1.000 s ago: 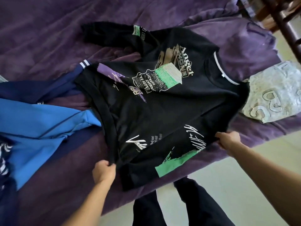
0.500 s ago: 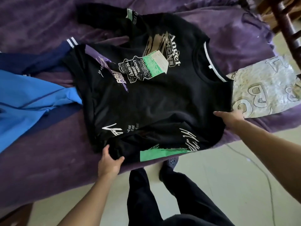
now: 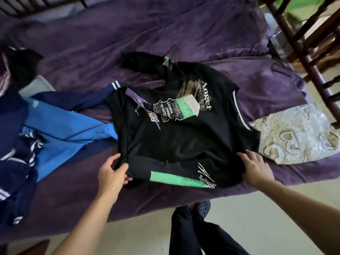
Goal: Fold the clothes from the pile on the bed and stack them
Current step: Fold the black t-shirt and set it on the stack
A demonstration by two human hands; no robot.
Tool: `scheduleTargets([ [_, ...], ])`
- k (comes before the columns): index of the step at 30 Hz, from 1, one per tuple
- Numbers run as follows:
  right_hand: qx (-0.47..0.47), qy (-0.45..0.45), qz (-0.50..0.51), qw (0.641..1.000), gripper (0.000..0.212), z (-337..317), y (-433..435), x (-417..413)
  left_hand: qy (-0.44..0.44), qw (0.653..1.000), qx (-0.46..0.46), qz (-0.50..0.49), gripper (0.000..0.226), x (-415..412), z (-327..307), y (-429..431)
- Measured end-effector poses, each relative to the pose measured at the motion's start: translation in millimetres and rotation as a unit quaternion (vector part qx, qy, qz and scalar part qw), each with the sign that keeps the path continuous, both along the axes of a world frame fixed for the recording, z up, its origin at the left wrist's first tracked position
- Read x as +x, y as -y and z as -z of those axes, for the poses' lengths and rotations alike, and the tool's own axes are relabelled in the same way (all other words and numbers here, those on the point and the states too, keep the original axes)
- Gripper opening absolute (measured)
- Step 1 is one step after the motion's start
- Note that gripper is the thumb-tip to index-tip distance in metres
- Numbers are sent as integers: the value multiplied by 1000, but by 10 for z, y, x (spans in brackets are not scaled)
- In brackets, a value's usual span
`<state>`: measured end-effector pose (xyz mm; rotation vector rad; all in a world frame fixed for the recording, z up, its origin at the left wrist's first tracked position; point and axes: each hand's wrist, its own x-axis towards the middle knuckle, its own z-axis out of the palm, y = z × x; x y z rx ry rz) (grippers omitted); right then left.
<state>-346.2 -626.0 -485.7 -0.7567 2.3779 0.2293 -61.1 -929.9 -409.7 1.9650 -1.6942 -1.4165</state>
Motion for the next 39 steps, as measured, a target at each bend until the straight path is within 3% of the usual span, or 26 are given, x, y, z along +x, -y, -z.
scheduleTargets([
  [3, 52, -4, -126, 991, 85, 53, 164, -11, -89, 995, 35, -13, 26, -336, -215, 388],
  [6, 116, 27, -227, 967, 96, 200, 258, 19, -112, 992, 62, 0, 20, -712, -191, 672],
  [7, 142, 32, -240, 960, 93, 239, 268, 41, -114, 991, 68, 1, 18, -836, -156, 735],
  [9, 150, 13, -243, 958, 57, 293, 249, 74, -106, 991, 84, 1, 12, -1033, -61, 836],
  [11, 115, -9, -210, 971, 35, 306, 203, 64, -98, 989, 109, -6, 11, -1163, 17, 912],
  [15, 35, 41, -13, 998, 23, 219, 193, -128, -115, 982, 138, -62, 14, -1363, 88, 1112],
  [19, -95, 33, 117, 988, 17, -7, 322, -558, -151, 975, 135, -94, 12, -1562, 20, 1380],
  [23, -178, -23, 144, 973, 18, -205, 819, -919, -209, 957, 133, -149, 12, -1829, -95, 1861],
  [30, -281, -25, 176, 943, 24, -253, 2071, -1453, -304, 919, 101, -231, 14, -2475, -235, 2909],
  [39, -301, -1, 120, 946, 27, 236, 3501, -2173, -301, 930, -28, -209, 31, -3523, -60, 4171],
])
